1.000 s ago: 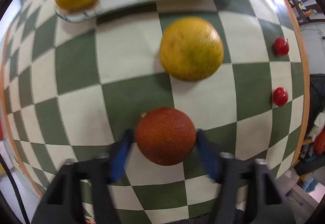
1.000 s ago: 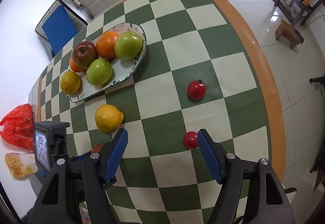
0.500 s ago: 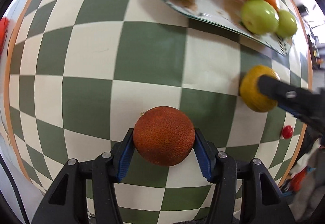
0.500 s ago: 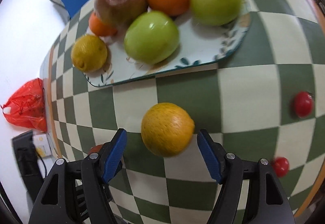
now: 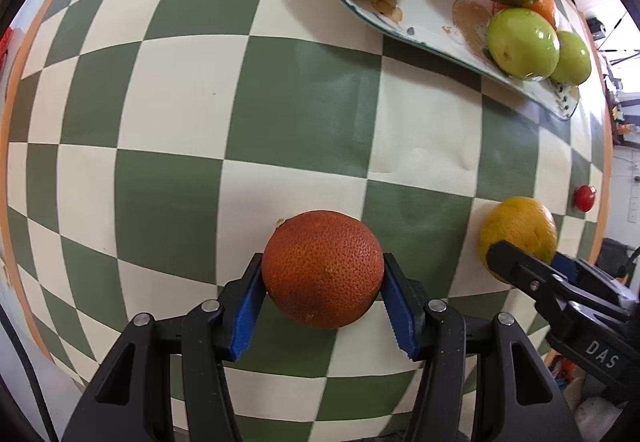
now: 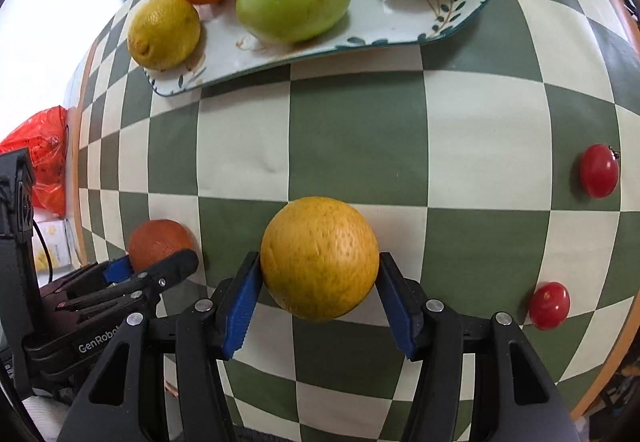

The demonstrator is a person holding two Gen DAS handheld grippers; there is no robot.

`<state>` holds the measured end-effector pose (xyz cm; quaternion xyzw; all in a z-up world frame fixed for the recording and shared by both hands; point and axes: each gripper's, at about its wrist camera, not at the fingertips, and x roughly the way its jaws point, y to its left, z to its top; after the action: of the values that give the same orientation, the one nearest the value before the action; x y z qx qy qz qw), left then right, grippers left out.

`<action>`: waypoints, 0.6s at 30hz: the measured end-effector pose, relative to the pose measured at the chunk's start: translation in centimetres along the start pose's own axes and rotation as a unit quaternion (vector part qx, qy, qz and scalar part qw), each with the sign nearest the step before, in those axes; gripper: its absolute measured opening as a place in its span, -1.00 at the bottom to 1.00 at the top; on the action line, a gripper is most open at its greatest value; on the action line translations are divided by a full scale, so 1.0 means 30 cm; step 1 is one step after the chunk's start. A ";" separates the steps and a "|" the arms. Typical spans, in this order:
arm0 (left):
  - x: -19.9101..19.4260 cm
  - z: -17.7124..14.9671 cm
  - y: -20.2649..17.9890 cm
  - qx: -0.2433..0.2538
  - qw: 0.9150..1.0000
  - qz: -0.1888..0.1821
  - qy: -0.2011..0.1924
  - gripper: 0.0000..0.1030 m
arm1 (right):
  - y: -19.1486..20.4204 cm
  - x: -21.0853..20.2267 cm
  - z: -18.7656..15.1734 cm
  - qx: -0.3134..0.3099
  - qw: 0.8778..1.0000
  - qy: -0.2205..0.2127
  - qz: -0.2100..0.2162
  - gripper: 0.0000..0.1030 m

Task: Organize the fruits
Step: 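Carry both oranges onto the floral plate and open both grippers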

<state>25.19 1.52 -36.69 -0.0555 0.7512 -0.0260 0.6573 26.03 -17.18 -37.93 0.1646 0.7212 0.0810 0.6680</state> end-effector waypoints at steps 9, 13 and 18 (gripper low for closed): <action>-0.174 0.095 -0.073 -0.008 0.998 -0.058 -0.033 0.03 | -0.061 -0.072 0.012 0.035 0.997 -0.038 0.060 0.11; -0.233 0.192 -0.118 -0.013 0.995 -0.087 -0.045 0.03 | -0.071 -0.125 0.060 0.038 0.996 -0.051 0.069 -0.19; -0.237 0.269 -0.170 0.000 0.996 -0.076 -0.051 0.03 | -0.050 -0.091 0.140 0.028 0.996 -0.030 0.085 -0.10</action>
<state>34.36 -2.43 -30.19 -0.1135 0.7099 -0.0730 0.6912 30.15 -19.95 -36.25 0.2465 0.6860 0.1120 0.6754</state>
